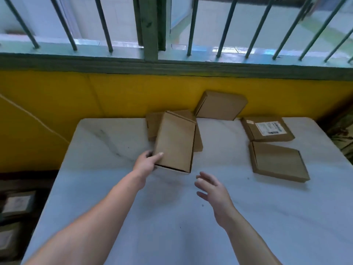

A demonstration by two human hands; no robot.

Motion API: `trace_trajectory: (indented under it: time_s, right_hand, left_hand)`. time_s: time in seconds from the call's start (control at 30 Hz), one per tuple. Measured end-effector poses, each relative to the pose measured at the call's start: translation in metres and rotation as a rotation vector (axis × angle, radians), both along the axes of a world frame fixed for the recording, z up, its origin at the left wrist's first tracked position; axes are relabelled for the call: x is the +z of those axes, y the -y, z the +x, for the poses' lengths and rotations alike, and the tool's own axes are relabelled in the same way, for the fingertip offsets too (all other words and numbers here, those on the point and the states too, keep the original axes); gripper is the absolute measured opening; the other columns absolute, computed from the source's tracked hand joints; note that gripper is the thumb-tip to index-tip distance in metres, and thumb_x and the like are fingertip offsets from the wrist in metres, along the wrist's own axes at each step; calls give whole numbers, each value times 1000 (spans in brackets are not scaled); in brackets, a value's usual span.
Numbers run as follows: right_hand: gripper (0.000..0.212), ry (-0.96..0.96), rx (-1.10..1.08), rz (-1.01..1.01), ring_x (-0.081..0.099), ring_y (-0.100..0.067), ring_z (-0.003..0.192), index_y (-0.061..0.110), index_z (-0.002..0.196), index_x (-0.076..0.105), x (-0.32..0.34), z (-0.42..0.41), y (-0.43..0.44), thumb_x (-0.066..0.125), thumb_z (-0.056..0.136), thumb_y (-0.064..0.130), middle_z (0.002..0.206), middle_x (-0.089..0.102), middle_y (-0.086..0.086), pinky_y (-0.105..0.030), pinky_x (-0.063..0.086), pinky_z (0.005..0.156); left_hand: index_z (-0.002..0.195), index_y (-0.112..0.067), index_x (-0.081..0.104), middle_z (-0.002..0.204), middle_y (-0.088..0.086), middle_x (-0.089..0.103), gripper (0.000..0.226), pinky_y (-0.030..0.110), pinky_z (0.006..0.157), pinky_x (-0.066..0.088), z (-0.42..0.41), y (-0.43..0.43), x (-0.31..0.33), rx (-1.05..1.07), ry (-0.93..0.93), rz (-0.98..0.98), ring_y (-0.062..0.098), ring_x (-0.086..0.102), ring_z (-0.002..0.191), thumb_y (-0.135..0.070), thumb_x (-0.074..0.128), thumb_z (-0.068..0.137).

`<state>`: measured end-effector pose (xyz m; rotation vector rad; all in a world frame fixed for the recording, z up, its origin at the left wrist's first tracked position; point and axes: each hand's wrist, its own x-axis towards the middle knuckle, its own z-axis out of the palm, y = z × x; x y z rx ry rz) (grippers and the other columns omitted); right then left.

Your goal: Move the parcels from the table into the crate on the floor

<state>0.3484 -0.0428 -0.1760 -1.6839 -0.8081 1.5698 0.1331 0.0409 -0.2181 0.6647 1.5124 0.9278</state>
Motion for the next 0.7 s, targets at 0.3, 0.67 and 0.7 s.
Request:
trace_trajectory:
  time_s: [0.3, 0.67, 0.7]
  right_hand:
    - [42, -511, -38, -205, 68, -27, 103, 8, 118, 59, -1, 45, -47, 52, 98, 43, 120, 66, -13, -39, 56, 79]
    - [24, -687, 1, -182, 72, -15, 73, 16, 102, 72, 5, 50, -64, 67, 86, 33, 95, 76, -5, -28, 60, 62]
    - [23, -685, 12, -157, 72, -14, 74, 16, 101, 73, 5, 49, -61, 67, 85, 31, 96, 76, -5, -27, 59, 62]
  left_hand:
    - [102, -29, 68, 111, -1, 67, 41, 18, 83, 50, 47, 70, 61, 203, -235, 440, 13, 61, 101, 8, 68, 83]
    - [129, -39, 56, 156, -20, 25, 60, 25, 112, 38, 46, 133, 62, -216, -707, 599, 2, 23, 145, -13, 77, 79]
    - [136, -43, 47, 157, -23, 21, 67, 21, 112, 35, 46, 135, 63, -201, -685, 564, -1, 21, 145, -23, 76, 80]
